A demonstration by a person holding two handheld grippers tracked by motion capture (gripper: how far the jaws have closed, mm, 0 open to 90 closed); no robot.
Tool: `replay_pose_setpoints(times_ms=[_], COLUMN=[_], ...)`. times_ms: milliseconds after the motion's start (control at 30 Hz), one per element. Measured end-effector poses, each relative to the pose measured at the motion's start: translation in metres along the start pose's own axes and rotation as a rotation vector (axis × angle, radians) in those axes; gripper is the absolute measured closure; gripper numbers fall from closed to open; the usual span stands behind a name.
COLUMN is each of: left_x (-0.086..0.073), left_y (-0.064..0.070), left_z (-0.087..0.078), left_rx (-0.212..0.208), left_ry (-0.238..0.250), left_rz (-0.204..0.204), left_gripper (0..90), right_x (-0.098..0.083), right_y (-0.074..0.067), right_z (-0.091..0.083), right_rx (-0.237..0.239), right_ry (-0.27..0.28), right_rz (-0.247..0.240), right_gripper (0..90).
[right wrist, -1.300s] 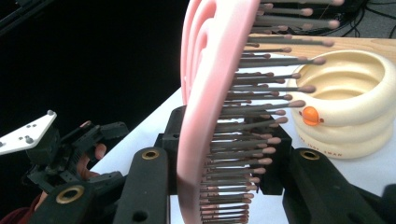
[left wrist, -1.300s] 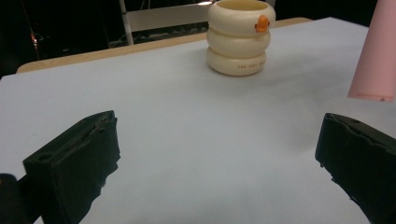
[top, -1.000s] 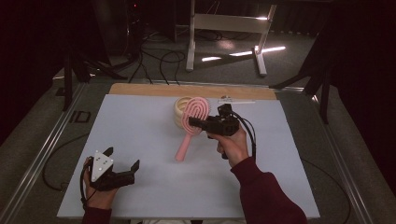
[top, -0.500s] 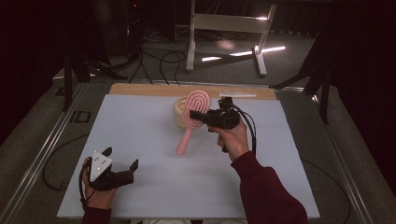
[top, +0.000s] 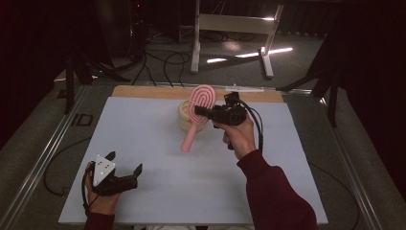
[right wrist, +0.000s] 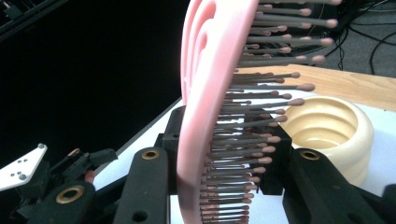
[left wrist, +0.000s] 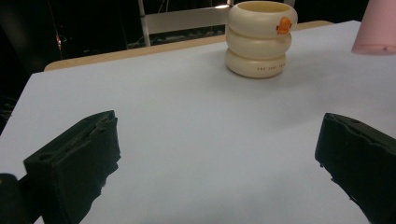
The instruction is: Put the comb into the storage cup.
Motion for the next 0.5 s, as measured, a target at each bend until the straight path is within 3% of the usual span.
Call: replay_pose_setpoints(times_ms=[500], left_x=[0.000], left_y=[-0.001], left_z=[0.000], left_rx=[0.002], left_ry=[0.002], left_rz=[-0.004], left_gripper=[0.6], right_x=[0.018], right_y=[0.014], right_z=[-0.001], right_rx=[-0.030], right_ry=[0.028], right_rz=[0.015], right_gripper=[63.7])
Point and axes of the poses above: each handheld gripper's, and its own axes: z roughly forward along the jaws, x roughly out of its top, y roughly to its right, the point moved 8 cm from there along z, roughly forward along the jaws, and after that the axes turned 13 degrees about -z, right-handed, at the moved point
